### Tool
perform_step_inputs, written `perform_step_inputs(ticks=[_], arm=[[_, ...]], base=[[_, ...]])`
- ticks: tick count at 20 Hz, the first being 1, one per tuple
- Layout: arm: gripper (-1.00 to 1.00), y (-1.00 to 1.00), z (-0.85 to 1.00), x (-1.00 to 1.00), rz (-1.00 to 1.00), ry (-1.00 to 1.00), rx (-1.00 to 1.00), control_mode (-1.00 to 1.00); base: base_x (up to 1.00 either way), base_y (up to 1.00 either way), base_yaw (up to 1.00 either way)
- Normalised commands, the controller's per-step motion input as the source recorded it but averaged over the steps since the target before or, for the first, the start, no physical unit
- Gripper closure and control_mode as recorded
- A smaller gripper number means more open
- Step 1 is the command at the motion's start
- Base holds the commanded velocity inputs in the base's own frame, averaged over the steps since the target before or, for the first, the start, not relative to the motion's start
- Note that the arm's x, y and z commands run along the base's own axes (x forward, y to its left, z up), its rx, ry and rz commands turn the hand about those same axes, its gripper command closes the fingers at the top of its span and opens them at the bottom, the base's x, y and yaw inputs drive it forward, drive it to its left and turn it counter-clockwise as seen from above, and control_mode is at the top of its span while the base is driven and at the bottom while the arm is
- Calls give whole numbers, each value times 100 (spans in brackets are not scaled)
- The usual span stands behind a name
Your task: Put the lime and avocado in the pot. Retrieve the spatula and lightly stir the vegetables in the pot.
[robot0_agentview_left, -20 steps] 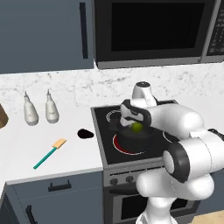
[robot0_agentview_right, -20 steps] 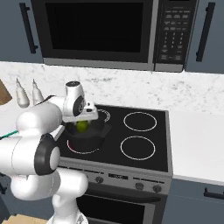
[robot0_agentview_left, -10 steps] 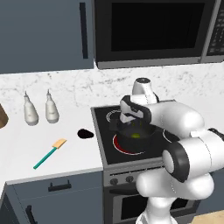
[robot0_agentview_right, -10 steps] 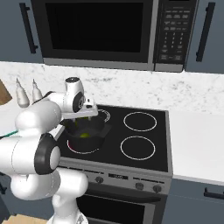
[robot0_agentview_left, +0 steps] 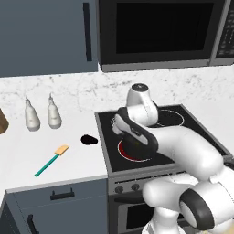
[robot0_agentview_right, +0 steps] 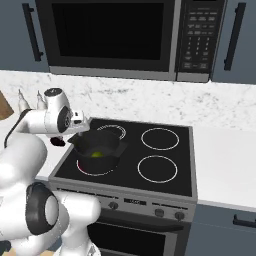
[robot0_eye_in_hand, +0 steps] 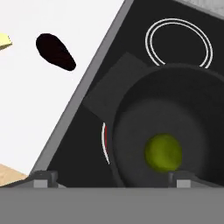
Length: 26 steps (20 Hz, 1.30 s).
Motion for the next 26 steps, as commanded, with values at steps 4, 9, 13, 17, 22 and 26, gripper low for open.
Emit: perform_step_inputs(ticks=[4, 9, 13, 17, 22, 26], arm=[[-100, 100, 0, -3, 41, 0, -2, -100], [-100, 74, 0, 38, 48, 10, -4, -100], [-100, 59, -4, 41, 33, 12, -11, -100], [-100, 48, -24, 42, 5, 17, -23, -100], [-100, 12, -30, 40, 1, 3, -13, -100], [-100, 0, -47, 28, 0, -4, -5, -100]], base=[[0, 0, 0], [0, 0, 0], [0, 0, 0], [0, 0, 0], [0, 0, 0], [0, 0, 0]])
